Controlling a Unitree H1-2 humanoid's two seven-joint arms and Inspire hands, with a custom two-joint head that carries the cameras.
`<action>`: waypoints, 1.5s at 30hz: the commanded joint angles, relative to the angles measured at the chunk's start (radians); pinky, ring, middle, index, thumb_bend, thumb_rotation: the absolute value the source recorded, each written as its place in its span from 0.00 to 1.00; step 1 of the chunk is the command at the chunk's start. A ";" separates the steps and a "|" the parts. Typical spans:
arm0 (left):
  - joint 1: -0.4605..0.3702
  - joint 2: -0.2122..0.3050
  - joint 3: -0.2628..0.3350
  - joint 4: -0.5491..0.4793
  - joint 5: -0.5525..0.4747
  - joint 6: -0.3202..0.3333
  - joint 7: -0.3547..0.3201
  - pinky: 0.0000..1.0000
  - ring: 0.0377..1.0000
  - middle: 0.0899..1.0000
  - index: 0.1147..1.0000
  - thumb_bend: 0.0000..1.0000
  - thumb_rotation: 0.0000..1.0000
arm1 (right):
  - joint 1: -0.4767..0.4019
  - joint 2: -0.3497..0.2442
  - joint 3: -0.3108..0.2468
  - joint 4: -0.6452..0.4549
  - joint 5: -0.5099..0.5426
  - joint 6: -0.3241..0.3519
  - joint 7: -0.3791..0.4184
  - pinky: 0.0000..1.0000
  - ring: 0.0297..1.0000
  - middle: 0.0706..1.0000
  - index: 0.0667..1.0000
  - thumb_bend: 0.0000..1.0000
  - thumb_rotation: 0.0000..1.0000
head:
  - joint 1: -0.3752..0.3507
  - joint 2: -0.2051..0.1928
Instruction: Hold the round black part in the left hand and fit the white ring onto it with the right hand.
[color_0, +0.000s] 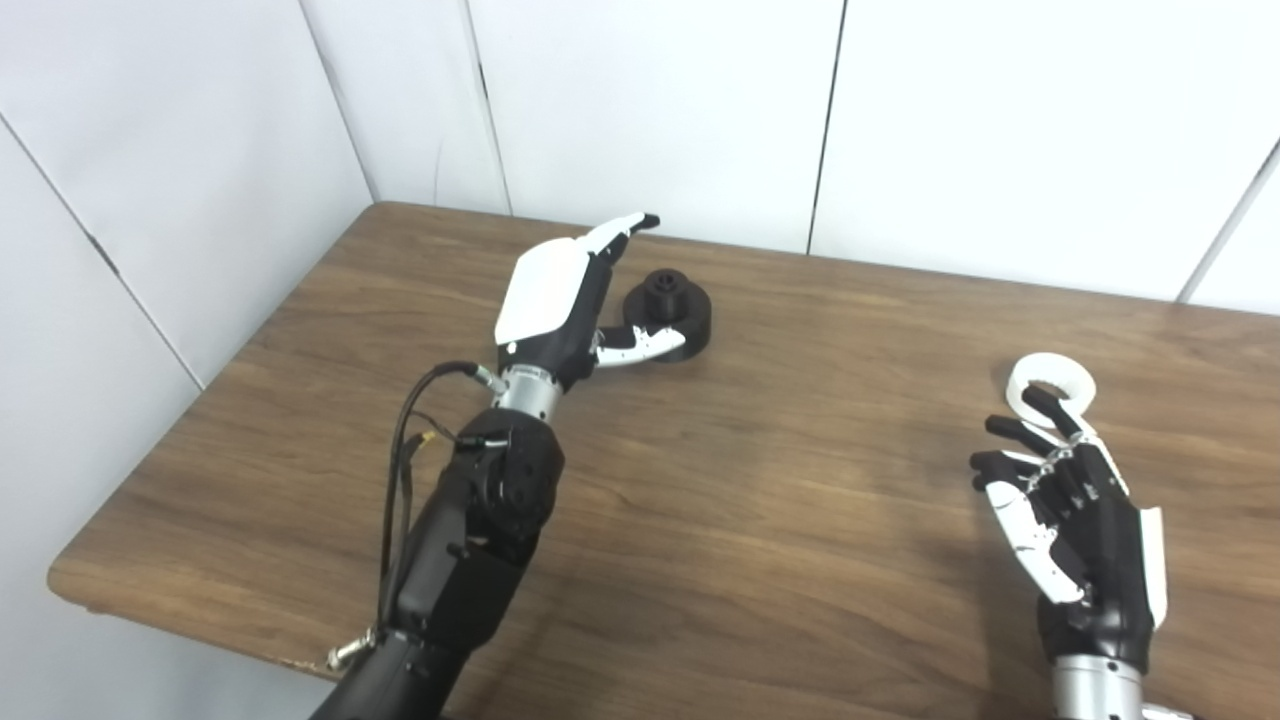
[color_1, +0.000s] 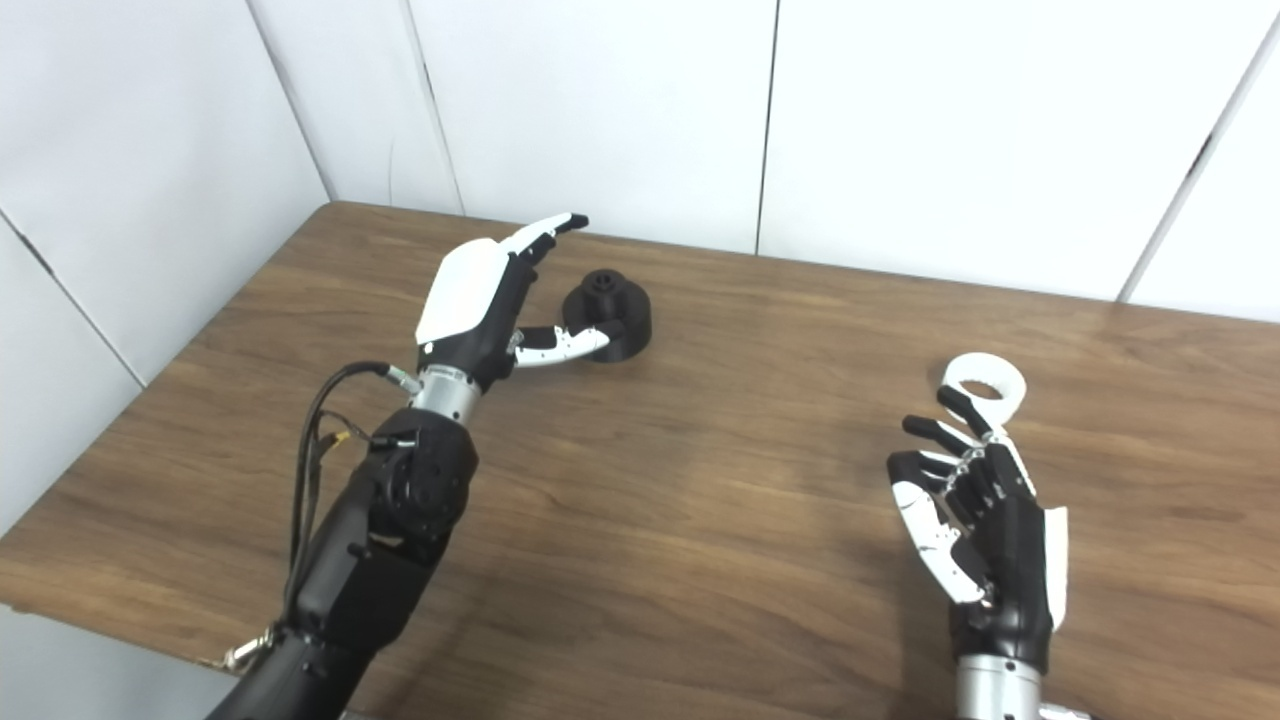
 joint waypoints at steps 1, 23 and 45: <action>-0.065 0.027 0.000 0.009 0.024 0.007 0.010 0.59 0.75 0.83 0.81 0.75 0.43 | 0.018 -0.015 -0.011 0.034 0.000 -0.032 0.006 0.51 0.56 0.66 0.78 0.49 0.38 | -0.002 0.002; -0.242 0.104 -0.107 0.357 0.088 0.069 0.041 0.91 0.99 0.97 0.84 0.88 0.61 | 0.017 -0.020 -0.016 0.015 -0.002 -0.022 0.005 0.52 0.57 0.67 0.79 0.49 0.37 | -0.025 0.007; -0.279 0.122 -0.200 0.477 0.075 0.167 -0.031 0.98 1.00 1.00 0.87 1.00 0.67 | 0.030 -0.016 -0.027 -0.010 -0.030 -0.006 -0.005 0.52 0.56 0.65 0.78 0.49 0.38 | -0.032 0.019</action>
